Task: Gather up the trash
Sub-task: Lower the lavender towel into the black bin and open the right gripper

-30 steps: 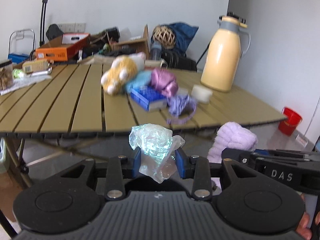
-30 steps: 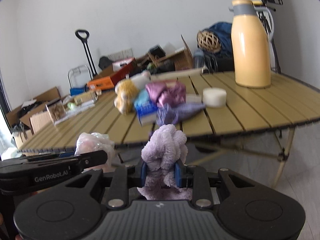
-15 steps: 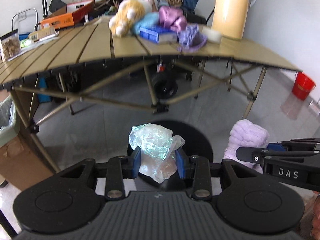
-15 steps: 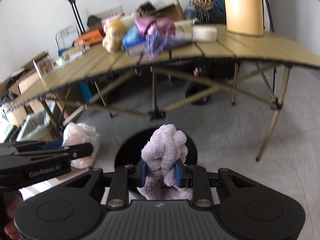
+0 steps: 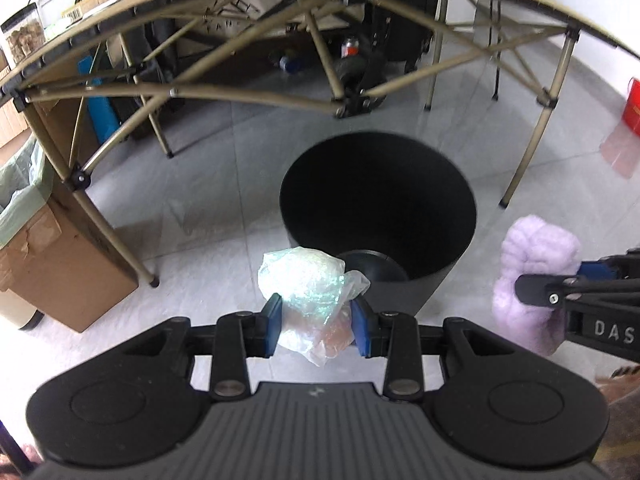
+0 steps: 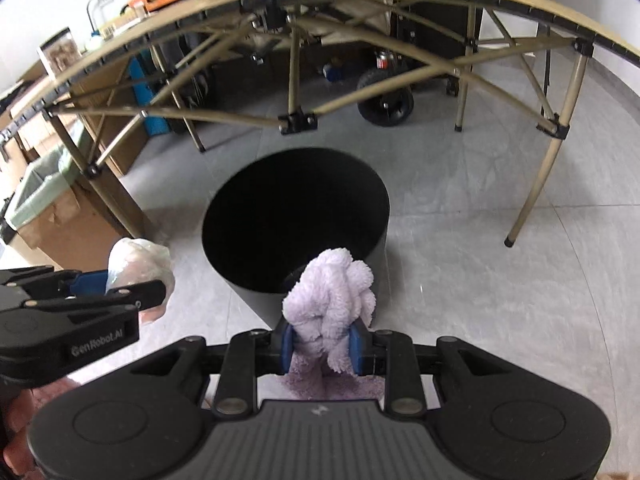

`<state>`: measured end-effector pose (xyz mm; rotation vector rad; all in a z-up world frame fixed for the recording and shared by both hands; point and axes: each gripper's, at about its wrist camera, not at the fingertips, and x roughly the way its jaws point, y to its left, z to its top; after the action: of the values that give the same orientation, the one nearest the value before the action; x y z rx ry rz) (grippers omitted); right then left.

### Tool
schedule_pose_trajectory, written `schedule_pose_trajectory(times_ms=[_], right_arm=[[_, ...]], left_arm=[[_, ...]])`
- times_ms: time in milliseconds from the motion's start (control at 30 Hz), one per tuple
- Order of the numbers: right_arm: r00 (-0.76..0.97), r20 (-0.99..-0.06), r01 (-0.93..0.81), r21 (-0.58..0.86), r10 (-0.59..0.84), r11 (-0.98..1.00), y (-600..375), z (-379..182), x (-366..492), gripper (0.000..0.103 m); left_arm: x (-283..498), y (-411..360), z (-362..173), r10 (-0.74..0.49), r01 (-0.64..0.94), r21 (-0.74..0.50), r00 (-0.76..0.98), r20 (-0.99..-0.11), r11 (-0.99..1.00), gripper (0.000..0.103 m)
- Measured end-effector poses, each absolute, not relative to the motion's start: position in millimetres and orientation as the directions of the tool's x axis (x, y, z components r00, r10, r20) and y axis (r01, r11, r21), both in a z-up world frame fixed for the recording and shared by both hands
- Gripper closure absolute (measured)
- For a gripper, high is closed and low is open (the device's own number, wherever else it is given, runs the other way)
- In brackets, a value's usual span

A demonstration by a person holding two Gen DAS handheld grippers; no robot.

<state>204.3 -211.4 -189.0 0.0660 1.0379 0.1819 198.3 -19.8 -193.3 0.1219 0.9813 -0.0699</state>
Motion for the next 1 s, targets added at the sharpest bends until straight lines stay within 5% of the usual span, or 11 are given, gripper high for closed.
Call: schedule_pose_trajectory(times_ms=[1000], right_arm=[[0.471,-0.868,-0.191,0.076,0.159,0.979,-173,-196,254,0.077]], left_arm=[[235,8,-221,0.107,-0.038,0.101,0.471,-0.876,0.994,0.067]])
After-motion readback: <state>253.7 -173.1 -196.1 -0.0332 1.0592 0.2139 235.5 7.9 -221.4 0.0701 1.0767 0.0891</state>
